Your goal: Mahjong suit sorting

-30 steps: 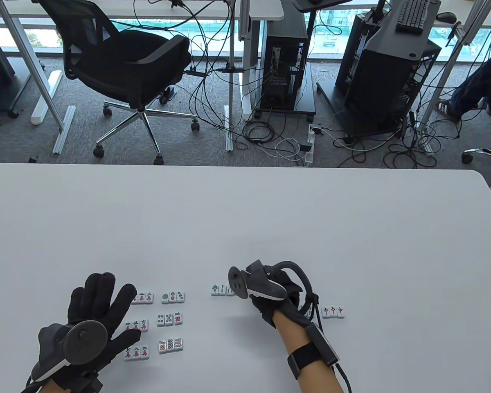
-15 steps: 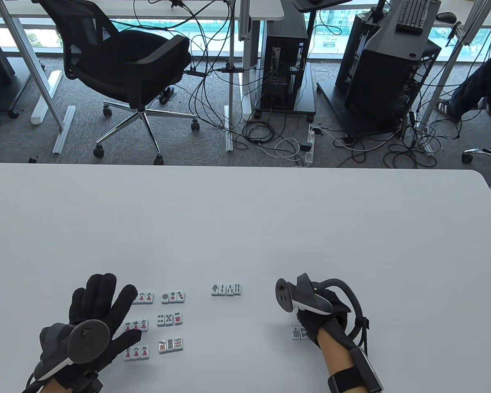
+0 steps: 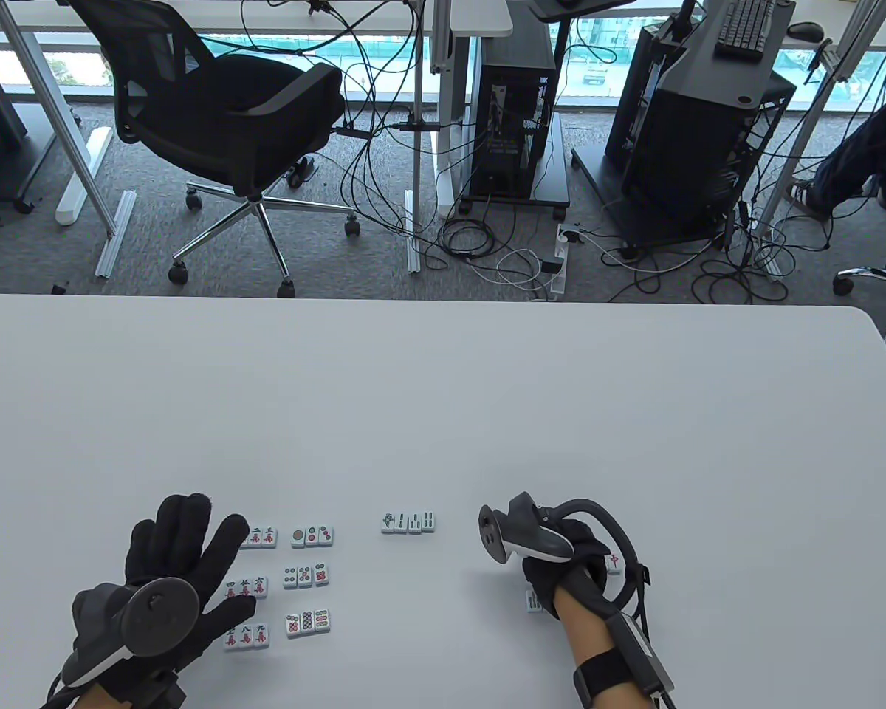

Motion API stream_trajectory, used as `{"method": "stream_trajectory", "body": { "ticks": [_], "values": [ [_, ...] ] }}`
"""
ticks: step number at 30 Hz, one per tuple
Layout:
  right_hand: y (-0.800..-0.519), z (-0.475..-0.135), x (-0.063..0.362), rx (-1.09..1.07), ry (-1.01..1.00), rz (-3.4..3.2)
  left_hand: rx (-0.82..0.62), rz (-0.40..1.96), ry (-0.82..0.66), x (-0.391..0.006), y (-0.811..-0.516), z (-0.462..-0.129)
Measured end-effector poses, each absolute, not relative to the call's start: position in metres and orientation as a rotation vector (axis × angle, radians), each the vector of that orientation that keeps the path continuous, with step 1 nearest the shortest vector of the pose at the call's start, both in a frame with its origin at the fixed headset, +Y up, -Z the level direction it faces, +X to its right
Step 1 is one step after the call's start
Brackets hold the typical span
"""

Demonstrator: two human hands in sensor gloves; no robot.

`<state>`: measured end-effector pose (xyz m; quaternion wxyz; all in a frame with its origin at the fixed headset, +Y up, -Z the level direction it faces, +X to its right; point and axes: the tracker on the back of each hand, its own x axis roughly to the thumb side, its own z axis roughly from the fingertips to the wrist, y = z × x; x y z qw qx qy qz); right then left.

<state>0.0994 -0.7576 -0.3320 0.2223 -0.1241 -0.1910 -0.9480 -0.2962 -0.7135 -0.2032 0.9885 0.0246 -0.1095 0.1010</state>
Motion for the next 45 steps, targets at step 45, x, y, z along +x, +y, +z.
{"method": "stream_trajectory", "body": {
  "ticks": [45],
  "values": [
    [-0.737,-0.326,0.134,-0.305,-0.388,-2.716,0.064,0.207,-0.225,-0.297,-0.712,-0.201]
  ]
}}
